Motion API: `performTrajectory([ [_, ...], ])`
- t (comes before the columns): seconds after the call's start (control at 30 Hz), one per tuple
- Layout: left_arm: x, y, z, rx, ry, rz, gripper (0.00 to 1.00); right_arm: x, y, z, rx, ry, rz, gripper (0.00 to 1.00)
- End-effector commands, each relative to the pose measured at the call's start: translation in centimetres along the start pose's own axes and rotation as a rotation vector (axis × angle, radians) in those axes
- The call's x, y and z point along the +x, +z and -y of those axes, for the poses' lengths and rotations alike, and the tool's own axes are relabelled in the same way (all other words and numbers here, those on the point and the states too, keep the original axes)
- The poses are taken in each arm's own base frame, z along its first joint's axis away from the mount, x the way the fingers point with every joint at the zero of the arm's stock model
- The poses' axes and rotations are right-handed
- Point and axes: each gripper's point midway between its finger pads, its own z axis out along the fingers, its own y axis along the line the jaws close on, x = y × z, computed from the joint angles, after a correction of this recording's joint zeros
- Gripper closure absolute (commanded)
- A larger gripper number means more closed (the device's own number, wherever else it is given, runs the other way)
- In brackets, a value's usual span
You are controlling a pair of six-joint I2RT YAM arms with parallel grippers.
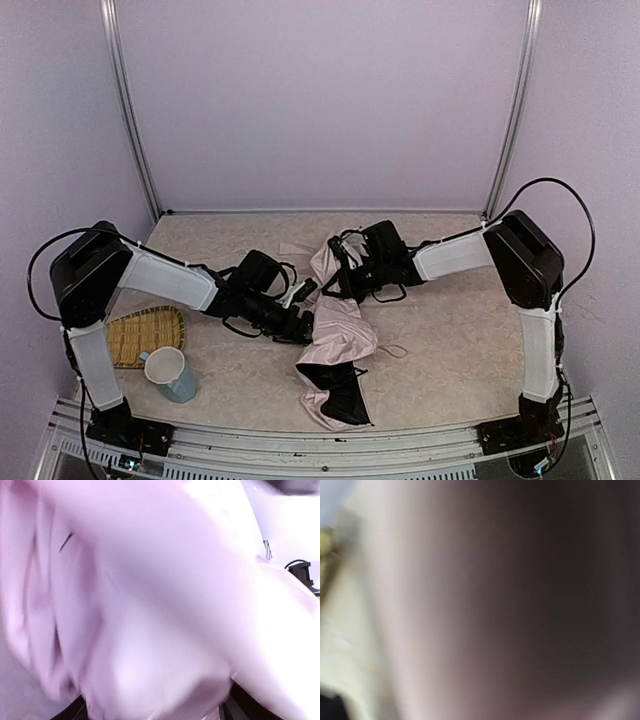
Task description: Put away the umbrella
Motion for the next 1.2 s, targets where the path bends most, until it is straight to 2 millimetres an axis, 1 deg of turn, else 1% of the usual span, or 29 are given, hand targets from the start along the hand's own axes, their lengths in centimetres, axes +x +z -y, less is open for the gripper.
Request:
performTrajectory([
  [0.0, -0.1, -2.7, 1.5, -0.053, 0.063, 0.039, 0.26, 6.8, 1.6, 3.9, 0.047, 0.085, -0.197, 1.0],
  [0.03, -0.1, -3.3, 1.7, -0.08, 0.071, 0.045, 0.26, 7.4, 1.7, 3.9, 0.033, 0.086, -0.208, 1.0],
  [0.1, -0.2, -5.2, 2.3, -0.152, 0.098, 0.059, 0.25, 8.4, 1.9, 4.2, 0.026, 0.09, -0.224, 0.99],
  [0.17, -0.8, -7.3, 2.8, -0.248, 0.134, 0.093, 0.25, 8.9, 2.1, 4.7, 0.045, 0.089, -0.239, 0.99],
  [0.23, -1.9, -9.8, 3.6, -0.344, 0.192, 0.147, 0.25, 9.3, 2.2, 5.1, 0.058, 0.091, -0.253, 0.99],
  [0.3, -2.1, -11.6, 6.3, -0.328, 0.288, 0.179, 0.25, 9.5, 2.3, 5.2, 0.055, 0.087, -0.26, 0.99],
  [0.37, -1.6, -12.5, 10.0, -0.238, 0.435, 0.203, 0.24, 9.7, 2.3, 5.2, 0.055, 0.088, -0.263, 0.99],
  [0.43, -0.2, -12.6, 12.9, -0.169, 0.59, 0.22, 0.18, 9.8, 2.2, 5.2, 0.056, 0.09, -0.264, 0.99],
  [0.47, 0.5, -12.4, 13.9, -0.148, 0.658, 0.22, 0.15, 9.9, 2.2, 5.2, 0.055, 0.091, -0.265, 0.99],
  [0.5, 1.3, -12.1, 14.9, -0.125, 0.717, 0.218, 0.08, 10.0, 2.1, 5.1, 0.054, 0.092, -0.265, 0.99],
  [0.57, 2.9, -11.1, 16.1, -0.08, 0.804, 0.183, 0.02, 10.0, 1.8, 5.0, 0.051, 0.091, -0.26, 0.99],
  [0.6, 3.7, -10.5, 16.3, -0.066, 0.834, 0.157, 0.01, 10.0, 1.7, 4.9, 0.051, 0.091, -0.258, 0.99],
  [0.63, 4.2, -9.7, 16.1, -0.077, 0.856, 0.13, 0.01, 9.9, 1.6, 4.8, 0.051, 0.089, -0.256, 0.99],
  [0.67, 4.5, -8.6, 15.2, -0.125, 0.866, 0.102, 0.01, 9.9, 1.6, 4.7, 0.05, 0.086, -0.255, 0.99],
  [0.7, 4.0, -7.9, 13.8, -0.213, 0.868, 0.097, 0.03, 9.9, 1.5, 4.6, 0.048, 0.085, -0.255, 0.99],
  [0.73, 2.2, -7.8, 11.9, -0.374, 0.853, 0.134, 0.06, 9.9, 1.5, 4.5, 0.045, 0.083, -0.256, 0.99],
  [0.77, 0.1, -8.4, 9.8, -0.572, 0.817, 0.191, 0.12, 9.8, 1.5, 4.3, 0.04, 0.08, -0.257, 0.99],
  [0.8, -2.3, -9.7, 8.8, -0.728, 0.776, 0.264, 0.22, 9.9, 1.5, 4.2, 0.036, 0.078, -0.259, 0.99],
  [0.83, -3.6, -10.3, 8.4, -0.81, 0.757, 0.296, 0.28, 10.0, 1.6, 3.9, 0.026, 0.074, -0.263, 0.99],
  [0.9, -3.7, -8.7, 9.9, -0.731, 0.814, 0.268, 0.31, 10.3, 1.8, 3.2, 0.008, 0.065, -0.273, 0.99],
  [0.93, -3.6, -7.8, 10.7, -0.68, 0.842, 0.266, 0.35, 10.5, 1.9, 2.9, 0.0, 0.058, -0.279, 0.99],
  [0.97, -3.4, -7.1, 11.3, -0.635, 0.858, 0.263, 0.42, 10.7, 2.0, 2.5, -0.006, 0.05, -0.284, 0.99],
  [1.0, -3.3, -6.4, 11.9, -0.595, 0.869, 0.254, 0.51, 10.8, 2.0, 2.2, -0.014, 0.039, -0.288, 0.99],
  [1.07, -3.9, -5.8, 13.2, -0.55, 0.877, 0.256, 0.77, 11.3, 2.2, 1.3, -0.034, 0.024, -0.302, 0.99],
  [1.1, -4.5, -5.7, 14.0, -0.534, 0.884, 0.269, 0.86, 11.7, 2.3, 0.9, -0.045, 0.019, -0.313, 0.99],
  [1.13, -5.2, -5.8, 15.0, -0.519, 0.897, 0.29, 0.93, 12.0, 2.4, 0.6, -0.054, 0.014, -0.323, 0.99],
  [1.17, -6.2, -6.1, 16.1, -0.507, 0.919, 0.323, 0.97, 12.4, 2.5, 0.2, -0.061, 0.009, -0.333, 0.99],
])
